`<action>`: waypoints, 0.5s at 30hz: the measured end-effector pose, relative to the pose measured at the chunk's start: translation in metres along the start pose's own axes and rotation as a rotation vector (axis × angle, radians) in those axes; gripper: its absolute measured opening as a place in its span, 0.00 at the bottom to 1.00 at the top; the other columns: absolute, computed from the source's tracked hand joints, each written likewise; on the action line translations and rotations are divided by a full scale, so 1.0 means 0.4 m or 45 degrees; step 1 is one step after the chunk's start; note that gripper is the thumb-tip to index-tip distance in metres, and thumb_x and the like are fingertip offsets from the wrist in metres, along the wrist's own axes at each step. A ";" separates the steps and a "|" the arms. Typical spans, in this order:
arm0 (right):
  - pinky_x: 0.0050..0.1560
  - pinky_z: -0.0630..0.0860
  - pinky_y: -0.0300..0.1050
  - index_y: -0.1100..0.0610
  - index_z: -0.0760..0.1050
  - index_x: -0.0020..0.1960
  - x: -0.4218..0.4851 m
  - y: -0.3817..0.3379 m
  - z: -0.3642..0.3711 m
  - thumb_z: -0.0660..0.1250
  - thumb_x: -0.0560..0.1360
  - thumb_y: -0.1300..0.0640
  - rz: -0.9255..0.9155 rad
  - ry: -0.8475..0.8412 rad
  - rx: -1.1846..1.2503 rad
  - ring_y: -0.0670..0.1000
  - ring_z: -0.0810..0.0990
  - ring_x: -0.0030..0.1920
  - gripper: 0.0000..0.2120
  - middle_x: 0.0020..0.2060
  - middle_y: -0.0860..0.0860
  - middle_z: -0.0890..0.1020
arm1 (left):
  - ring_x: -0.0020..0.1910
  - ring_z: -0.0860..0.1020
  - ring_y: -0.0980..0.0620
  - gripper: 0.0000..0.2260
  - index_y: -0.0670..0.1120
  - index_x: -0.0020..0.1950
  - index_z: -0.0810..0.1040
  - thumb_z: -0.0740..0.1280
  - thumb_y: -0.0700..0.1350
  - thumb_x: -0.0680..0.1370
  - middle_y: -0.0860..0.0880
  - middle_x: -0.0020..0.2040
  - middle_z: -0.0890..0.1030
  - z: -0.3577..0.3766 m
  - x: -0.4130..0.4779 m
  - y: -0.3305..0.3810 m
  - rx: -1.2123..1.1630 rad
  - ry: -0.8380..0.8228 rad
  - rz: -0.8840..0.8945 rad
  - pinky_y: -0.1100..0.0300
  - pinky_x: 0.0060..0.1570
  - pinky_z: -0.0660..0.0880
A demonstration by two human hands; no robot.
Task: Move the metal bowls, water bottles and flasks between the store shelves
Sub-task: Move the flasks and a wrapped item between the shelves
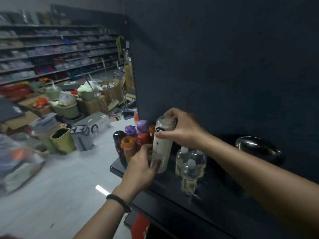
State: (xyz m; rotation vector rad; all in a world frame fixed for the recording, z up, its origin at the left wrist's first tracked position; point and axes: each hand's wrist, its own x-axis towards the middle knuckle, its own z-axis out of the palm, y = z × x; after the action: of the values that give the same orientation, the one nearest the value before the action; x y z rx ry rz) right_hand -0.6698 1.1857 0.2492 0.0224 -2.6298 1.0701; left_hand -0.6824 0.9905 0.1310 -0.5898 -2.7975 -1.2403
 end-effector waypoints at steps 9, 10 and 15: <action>0.50 0.81 0.44 0.49 0.74 0.62 0.122 0.106 0.332 0.84 0.62 0.41 0.054 -0.088 -0.223 0.49 0.82 0.51 0.34 0.54 0.47 0.82 | 0.63 0.80 0.52 0.28 0.59 0.72 0.66 0.75 0.54 0.77 0.54 0.69 0.78 0.081 0.041 -0.268 -0.147 -0.182 -0.243 0.46 0.62 0.82; 0.50 0.81 0.45 0.49 0.73 0.62 0.132 0.119 0.357 0.84 0.62 0.40 0.071 -0.102 -0.240 0.49 0.82 0.51 0.34 0.54 0.48 0.81 | 0.64 0.80 0.52 0.30 0.59 0.74 0.65 0.75 0.54 0.77 0.54 0.70 0.77 0.094 0.042 -0.291 -0.146 -0.199 -0.262 0.47 0.63 0.82; 0.55 0.82 0.49 0.50 0.72 0.64 0.168 0.169 0.446 0.85 0.64 0.43 0.160 -0.161 -0.246 0.52 0.82 0.55 0.35 0.58 0.50 0.80 | 0.65 0.79 0.55 0.31 0.60 0.76 0.64 0.75 0.51 0.77 0.58 0.70 0.76 0.129 0.054 -0.337 -0.067 -0.269 -0.221 0.50 0.64 0.81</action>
State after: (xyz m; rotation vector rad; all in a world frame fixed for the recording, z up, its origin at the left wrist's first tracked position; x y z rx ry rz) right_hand -0.7908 1.1190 0.1017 -0.1223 -2.8714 0.8732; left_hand -0.7427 0.9524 0.0038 -0.5183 -3.0558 -1.3597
